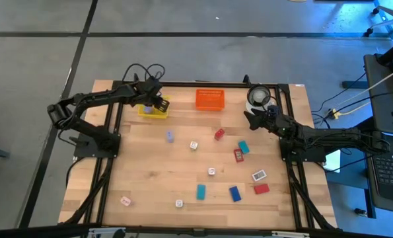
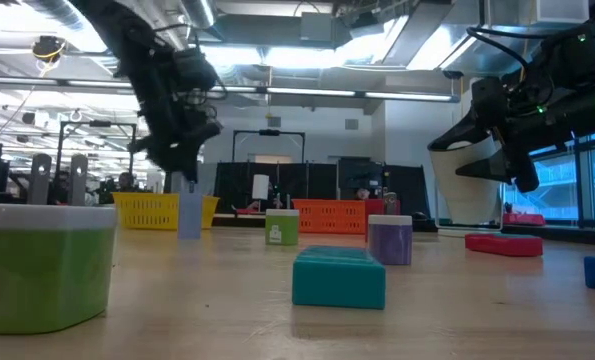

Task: Pick & Place Office items
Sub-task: Put the bottom light blue changer adapter into the yellow bin, then put the pink changer adapter into the yellow bin

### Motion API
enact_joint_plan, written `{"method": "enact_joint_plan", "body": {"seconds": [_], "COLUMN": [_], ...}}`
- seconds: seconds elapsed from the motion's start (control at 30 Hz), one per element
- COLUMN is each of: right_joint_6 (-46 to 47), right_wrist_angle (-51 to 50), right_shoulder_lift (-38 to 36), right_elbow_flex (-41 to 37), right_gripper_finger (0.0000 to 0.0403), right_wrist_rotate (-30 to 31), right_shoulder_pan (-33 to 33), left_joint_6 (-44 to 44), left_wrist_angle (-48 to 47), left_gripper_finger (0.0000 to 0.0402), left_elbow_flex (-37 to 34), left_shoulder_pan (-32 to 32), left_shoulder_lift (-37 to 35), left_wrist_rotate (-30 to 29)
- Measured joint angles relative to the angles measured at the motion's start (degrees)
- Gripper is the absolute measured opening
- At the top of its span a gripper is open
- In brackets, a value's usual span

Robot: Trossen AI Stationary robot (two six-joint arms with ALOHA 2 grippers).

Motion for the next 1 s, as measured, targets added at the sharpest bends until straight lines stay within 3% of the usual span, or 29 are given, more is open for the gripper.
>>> {"method": "enact_joint_plan", "body": {"seconds": [0.33,0.57,0.77,0.87,1.0], "right_joint_6": [-0.02,-0.02,-0.02,-0.02,-0.02], "right_wrist_angle": [0.0,0.0,0.0,0.0,0.0], "right_shoulder_lift": [0.0,0.0,0.0,0.0,0.0], "right_elbow_flex": [0.0,0.0,0.0,0.0,0.0], "right_gripper_finger": [0.0347,0.0347,0.0347,0.0347,0.0347], "right_wrist_rotate": [0.05,0.16,0.16,0.16,0.14], "right_shoulder_pan": [-0.01,0.01,-0.01,0.01,0.0], "left_joint_6": [-0.04,0.5,10.07,10.06,5.26], "left_wrist_angle": [-0.12,-1.03,-10.18,-16.24,-21.9], "left_gripper_finger": [0.0131,0.0175,0.0198,0.0198,0.0191], "left_elbow_flex": [-3.47,-2.88,4.82,10.48,16.66], "left_shoulder_pan": [-0.23,-0.32,-0.36,-0.51,-2.78], "left_shoulder_lift": [-0.02,-0.02,-0.02,-0.02,-0.08], "left_wrist_rotate": [0.8,1.99,5.78,6.12,11.56]}}
